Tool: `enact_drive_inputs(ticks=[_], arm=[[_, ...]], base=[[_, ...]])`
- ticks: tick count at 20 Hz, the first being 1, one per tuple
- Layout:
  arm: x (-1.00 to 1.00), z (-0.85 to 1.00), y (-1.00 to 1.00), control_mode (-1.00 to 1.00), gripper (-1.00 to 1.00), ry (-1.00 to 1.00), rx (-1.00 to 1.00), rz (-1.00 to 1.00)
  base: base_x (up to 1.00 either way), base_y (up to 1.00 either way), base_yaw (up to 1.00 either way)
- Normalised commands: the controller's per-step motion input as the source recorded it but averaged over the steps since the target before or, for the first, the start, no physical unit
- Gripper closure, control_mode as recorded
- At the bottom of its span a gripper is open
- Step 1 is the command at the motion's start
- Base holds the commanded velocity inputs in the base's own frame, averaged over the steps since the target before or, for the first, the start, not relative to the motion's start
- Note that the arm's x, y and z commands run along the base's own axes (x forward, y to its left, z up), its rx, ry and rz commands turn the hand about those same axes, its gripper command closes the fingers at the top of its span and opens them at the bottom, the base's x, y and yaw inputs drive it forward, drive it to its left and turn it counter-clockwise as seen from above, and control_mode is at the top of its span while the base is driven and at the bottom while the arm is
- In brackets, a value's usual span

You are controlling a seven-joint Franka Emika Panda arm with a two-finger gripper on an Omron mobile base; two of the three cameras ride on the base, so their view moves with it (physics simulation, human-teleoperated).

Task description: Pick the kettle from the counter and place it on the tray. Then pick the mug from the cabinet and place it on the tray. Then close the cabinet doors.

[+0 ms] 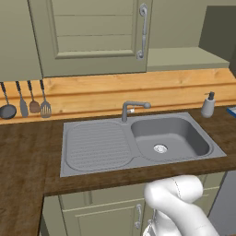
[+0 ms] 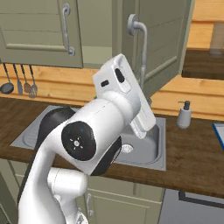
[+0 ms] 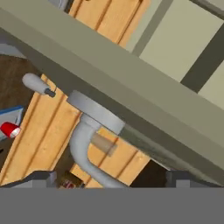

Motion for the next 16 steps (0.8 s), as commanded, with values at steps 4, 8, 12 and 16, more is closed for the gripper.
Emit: enact_drive_inputs(ticks=[4,8,12,16], arm=[[0.75,-0.07,0.72,-1.00,-1.00,0.00,0.00,0.17],[0.79,-0.08,0.62,-1.00,-1.00,0.00,0.00,0.15],[0.84,-0.16,0.57,-1.00,-1.00,0.00,0.01,0.14],[0.96,-0.25,0.52,-1.00,-1.00,0.00,0.00,0.10]], base=[[0.00,0.00,0.00],[0.00,0.00,0.00],[0.00,0.00,0.00],[0.00,0.00,0.00]])
